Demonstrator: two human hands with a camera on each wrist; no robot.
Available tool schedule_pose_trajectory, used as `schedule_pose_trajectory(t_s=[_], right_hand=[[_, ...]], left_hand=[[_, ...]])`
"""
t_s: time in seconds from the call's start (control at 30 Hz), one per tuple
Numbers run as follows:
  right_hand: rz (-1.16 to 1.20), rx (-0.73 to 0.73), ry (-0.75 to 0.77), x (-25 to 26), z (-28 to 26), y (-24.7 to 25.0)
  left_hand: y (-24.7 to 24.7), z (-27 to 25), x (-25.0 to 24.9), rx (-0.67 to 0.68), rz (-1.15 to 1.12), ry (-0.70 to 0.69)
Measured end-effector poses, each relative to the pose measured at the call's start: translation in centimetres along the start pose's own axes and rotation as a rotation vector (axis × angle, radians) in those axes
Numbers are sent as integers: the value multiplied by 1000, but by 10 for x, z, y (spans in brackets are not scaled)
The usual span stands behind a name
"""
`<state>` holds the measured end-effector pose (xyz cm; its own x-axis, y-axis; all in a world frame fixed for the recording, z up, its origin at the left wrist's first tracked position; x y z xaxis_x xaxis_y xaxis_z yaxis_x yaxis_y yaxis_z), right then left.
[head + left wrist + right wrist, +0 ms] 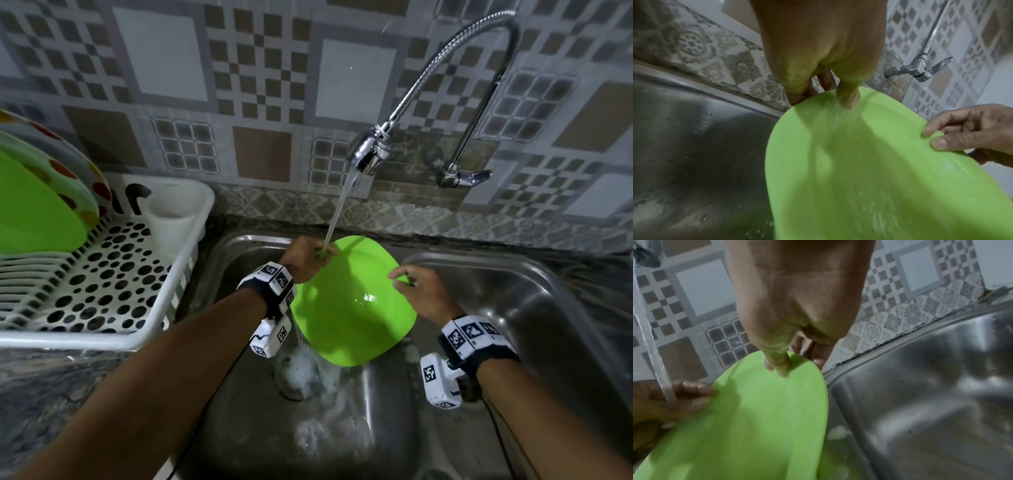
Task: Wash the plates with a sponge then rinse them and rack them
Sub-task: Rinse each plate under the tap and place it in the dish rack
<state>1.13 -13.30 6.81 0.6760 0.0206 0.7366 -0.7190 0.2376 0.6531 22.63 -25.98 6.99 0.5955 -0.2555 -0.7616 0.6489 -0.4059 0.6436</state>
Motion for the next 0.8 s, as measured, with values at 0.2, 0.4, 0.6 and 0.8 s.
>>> schedule_pose_trajectory(t_s=[0.2,0.4,0.6,0.8], right_hand=[[-44,23,-10,13,-7,12],[-106,47,6,56,15,-19],[-269,167,49,114,52,-64],[-188,184,15,145,74,-79]], left_hand=[[-17,-6,6,152,199,127],[-4,-51,32,35,272,46],[8,-101,39,120,22,-49],[16,-113,44,-51,166,-64]])
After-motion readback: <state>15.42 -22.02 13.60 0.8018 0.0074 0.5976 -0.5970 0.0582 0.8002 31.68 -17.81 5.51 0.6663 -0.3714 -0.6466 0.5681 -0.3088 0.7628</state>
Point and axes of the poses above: each hand's wrist, its own z-axis towards the middle knuckle, its own y-axis out of the back of the hand, x = y × z, the point moved 5 cm from there along z, towards the middle knuckle, and after that the axes turned 7 degrees about y, right-handed, at the moved point
